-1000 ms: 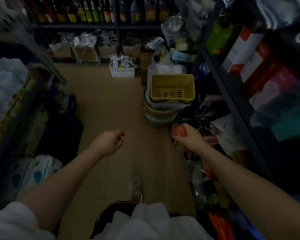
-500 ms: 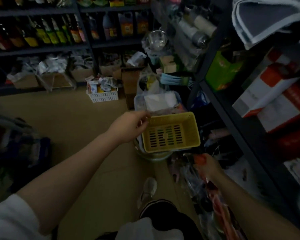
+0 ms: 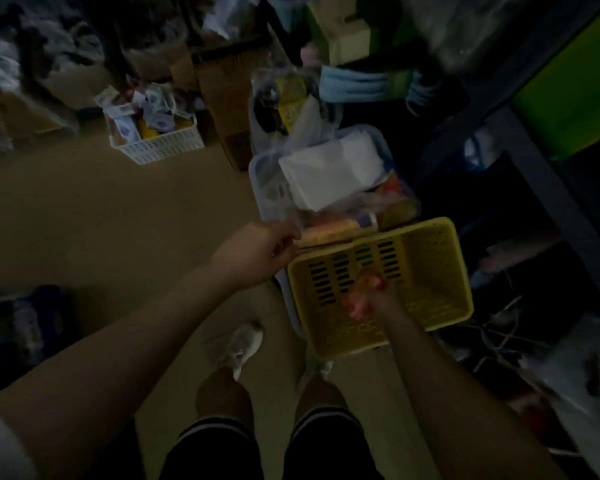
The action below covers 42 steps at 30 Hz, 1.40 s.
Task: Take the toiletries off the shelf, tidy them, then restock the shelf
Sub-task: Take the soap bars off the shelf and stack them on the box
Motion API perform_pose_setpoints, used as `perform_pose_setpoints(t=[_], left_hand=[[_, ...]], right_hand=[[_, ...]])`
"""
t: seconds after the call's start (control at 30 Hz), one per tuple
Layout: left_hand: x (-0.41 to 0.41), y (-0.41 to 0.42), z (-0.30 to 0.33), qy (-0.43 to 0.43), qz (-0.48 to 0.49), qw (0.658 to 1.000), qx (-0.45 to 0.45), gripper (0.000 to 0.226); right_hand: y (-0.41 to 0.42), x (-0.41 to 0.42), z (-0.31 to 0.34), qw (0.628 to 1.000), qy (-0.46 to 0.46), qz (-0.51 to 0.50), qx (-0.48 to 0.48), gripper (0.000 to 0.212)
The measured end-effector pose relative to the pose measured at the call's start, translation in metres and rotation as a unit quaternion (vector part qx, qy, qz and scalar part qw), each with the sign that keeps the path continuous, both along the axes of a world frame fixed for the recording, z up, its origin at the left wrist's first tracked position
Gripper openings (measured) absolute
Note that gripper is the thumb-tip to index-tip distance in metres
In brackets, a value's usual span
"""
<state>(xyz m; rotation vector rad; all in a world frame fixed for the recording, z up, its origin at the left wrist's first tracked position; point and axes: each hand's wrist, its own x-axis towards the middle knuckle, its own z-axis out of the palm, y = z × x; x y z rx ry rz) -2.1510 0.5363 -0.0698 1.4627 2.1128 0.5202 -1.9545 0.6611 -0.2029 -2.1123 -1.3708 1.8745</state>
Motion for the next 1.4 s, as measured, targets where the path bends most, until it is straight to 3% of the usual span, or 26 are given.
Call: perform_pose_setpoints(t=[0.1,0.2,0.37,0.5,0.63,0.8,1.07,1.27,1.4], left_hand=[[-0.02,0.007,-0.027,-0.016,-0.048,0.999,0.016,0.018],[-0.031,0.007,-0.043,-0.029,-0.091,0.995,0.011,0.016],[-0.037,0.01,-0.029,-0.034,-0.161,0.986,-0.013,0.016],[-0.037,0.014,0.003,-0.042,-0.223,0.973,-0.044,0.023],[-0.013,0.029,0.047,-0.039,-0.309,0.949,-0.046,0.026],[0.066,0.055,0.087,0.016,-0.454,0.89,-0.021,0.026],[0.274,0.02,0.104,0.039,-0.648,0.759,0.04,0.023],[0.441,-0.072,0.103,0.046,-0.777,0.619,0.102,0.026],[0.53,-0.116,0.103,0.068,-0.82,0.56,0.098,0.026]], right_hand=[[-0.014,-0.015,-0.03,0.999,-0.04,-0.011,-0.027,0.029],[-0.026,-0.018,-0.042,0.995,-0.066,0.07,-0.035,0.032],[-0.035,-0.016,-0.013,0.967,-0.172,0.109,0.155,0.033],[-0.053,0.006,0.05,0.969,-0.098,0.115,0.196,0.029],[-0.082,0.052,0.123,0.975,-0.064,0.05,0.207,0.025],[-0.15,0.138,0.177,0.966,-0.107,-0.113,0.206,0.018],[-0.335,0.271,0.177,0.905,-0.223,-0.331,0.145,0.022],[-0.48,0.358,0.185,0.833,-0.237,-0.49,0.097,0.022],[-0.546,0.407,0.202,0.772,-0.228,-0.584,0.101,0.021]])
